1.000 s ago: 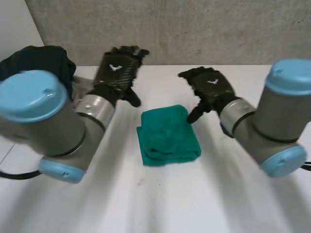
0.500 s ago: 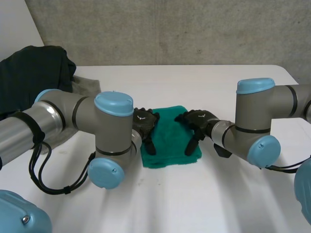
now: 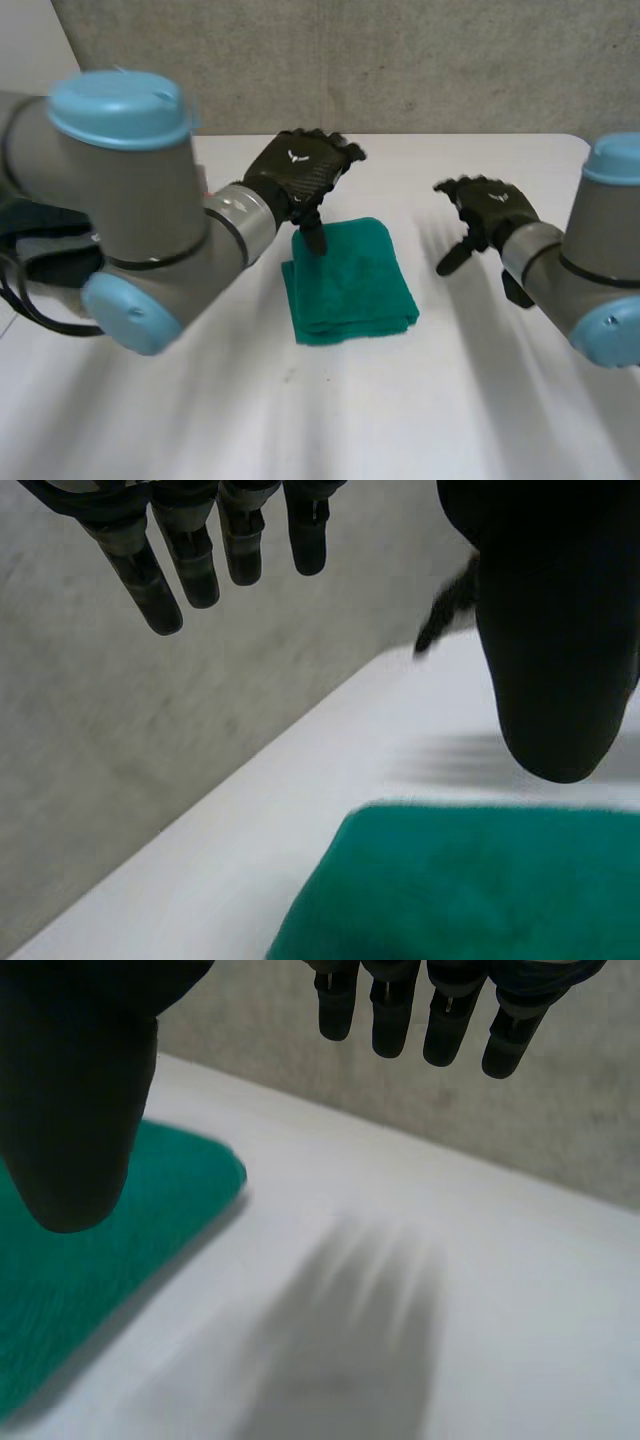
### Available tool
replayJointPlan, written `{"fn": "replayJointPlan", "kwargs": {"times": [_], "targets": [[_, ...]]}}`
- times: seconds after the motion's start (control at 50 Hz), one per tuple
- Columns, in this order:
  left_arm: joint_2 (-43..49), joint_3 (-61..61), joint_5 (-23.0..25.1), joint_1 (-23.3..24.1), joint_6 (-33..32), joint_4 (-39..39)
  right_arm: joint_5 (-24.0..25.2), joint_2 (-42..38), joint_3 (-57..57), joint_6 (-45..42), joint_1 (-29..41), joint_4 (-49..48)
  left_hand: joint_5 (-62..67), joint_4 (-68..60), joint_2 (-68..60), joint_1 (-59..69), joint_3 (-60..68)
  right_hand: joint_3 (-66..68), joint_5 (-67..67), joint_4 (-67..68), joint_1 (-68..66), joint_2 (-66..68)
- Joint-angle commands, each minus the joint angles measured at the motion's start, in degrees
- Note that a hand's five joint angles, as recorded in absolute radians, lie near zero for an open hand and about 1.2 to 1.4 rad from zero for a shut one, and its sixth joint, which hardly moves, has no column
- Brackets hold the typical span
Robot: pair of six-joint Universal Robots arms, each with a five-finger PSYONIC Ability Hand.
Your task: Fold the laundry.
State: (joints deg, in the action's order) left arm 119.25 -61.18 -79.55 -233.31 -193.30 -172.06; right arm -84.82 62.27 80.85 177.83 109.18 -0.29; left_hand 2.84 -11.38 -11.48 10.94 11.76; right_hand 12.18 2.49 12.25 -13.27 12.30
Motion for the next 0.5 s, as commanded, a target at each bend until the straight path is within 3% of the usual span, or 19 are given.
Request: {"fn": "replayJointPlan", "kwargs": {"times": [0.02, 0.08, 0.16, 0.5], "targets": [[-5.6, -4.7, 20.6, -4.3, 4.5, -0.2, 3.1, -0.5, 7.5, 1.6, -0.6, -2.0, -0.1, -1.4, -1.3, 1.8, 1.0, -2.2, -2.5, -2.3, 3.3, -2.3], [-6.4, -5.6, 24.9, -4.9, 6.5, -0.3, 7.6, -0.9, 9.0, 4.9, -0.4, -4.3, 0.4, -1.9, -1.8, 2.3, 1.5, -2.2, -2.5, -2.3, 3.3, -2.3], [-6.6, -6.4, 25.8, -5.0, 7.0, -0.3, 11.1, -4.7, 8.8, 9.5, -0.1, -5.2, 0.4, -1.9, -1.8, 2.3, 1.5, -2.2, -2.5, -2.3, 3.3, -2.3], [-7.4, -7.3, 25.6, -5.1, 6.9, -0.6, 10.3, -12.1, 2.7, 11.5, 4.2, -8.8, 0.4, -1.9, -1.8, 2.3, 1.5, 3.3, 3.0, 3.2, -2.2, 3.2]]}}
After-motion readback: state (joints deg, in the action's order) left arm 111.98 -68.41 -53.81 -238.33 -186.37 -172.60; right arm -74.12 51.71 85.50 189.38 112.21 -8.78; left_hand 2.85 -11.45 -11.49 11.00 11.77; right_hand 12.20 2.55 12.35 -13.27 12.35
